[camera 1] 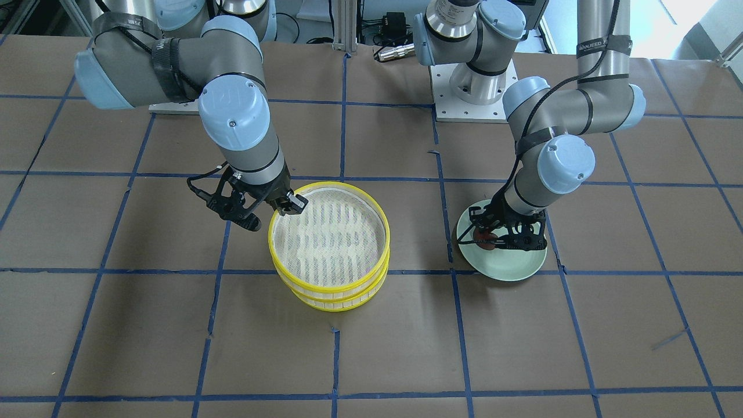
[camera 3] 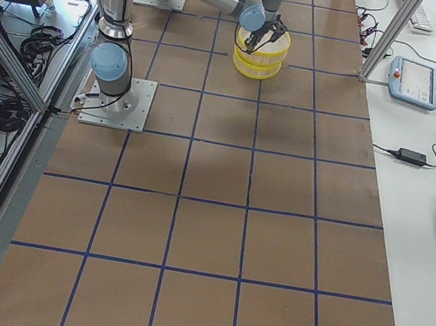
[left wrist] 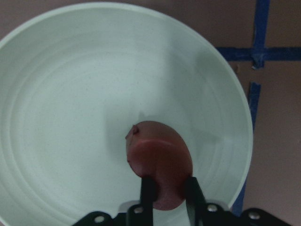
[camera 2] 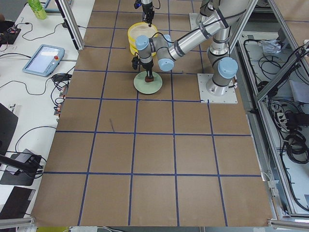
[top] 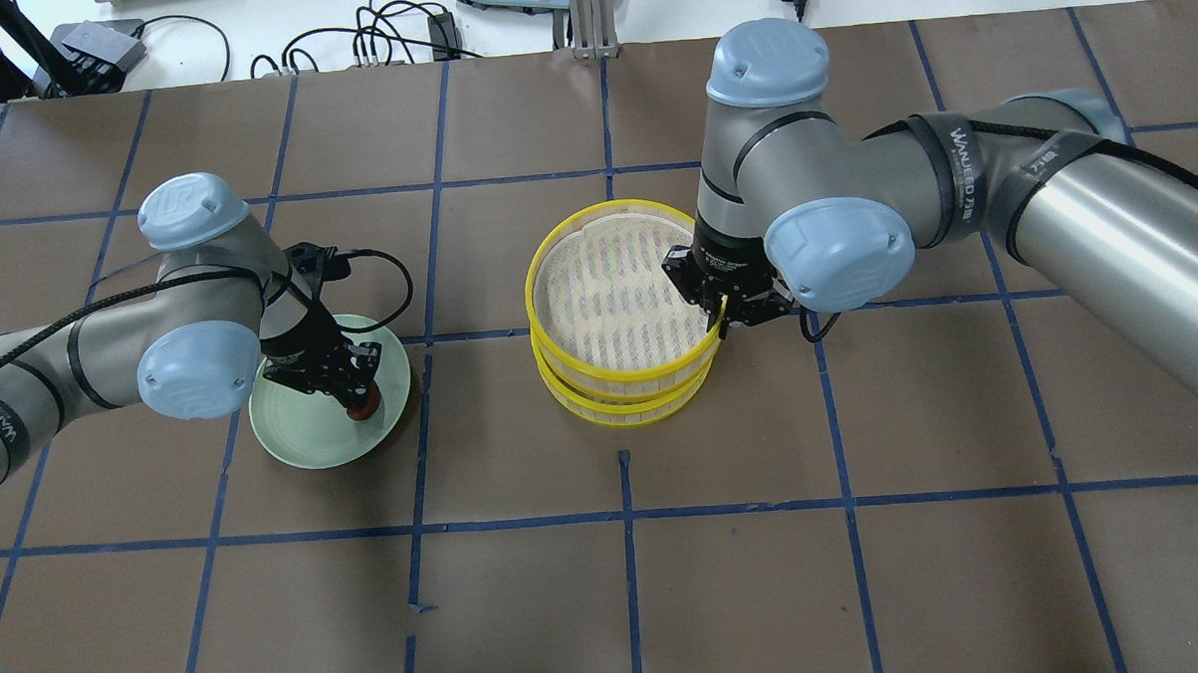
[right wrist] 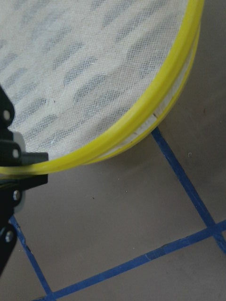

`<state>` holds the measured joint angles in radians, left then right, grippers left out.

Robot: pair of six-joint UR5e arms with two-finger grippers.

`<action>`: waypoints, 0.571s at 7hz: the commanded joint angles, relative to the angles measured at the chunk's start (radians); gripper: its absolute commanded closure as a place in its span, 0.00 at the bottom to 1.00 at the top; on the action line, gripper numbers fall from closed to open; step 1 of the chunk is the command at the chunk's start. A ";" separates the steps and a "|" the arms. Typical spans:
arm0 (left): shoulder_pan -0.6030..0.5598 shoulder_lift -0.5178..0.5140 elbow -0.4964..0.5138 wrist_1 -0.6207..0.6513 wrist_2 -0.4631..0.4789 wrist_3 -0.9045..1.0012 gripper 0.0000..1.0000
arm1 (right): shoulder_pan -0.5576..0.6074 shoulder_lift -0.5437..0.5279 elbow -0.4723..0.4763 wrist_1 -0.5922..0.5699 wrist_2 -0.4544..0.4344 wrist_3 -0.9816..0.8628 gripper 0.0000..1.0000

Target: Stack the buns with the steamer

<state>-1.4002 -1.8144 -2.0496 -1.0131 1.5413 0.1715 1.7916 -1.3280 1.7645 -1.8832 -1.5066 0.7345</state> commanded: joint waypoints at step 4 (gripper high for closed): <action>-0.022 0.105 0.068 0.036 -0.009 -0.010 0.98 | 0.003 0.015 0.004 -0.007 0.003 0.006 0.91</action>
<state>-1.4140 -1.7488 -2.0046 -0.9691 1.5395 0.1641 1.7942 -1.3169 1.7676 -1.8880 -1.5045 0.7401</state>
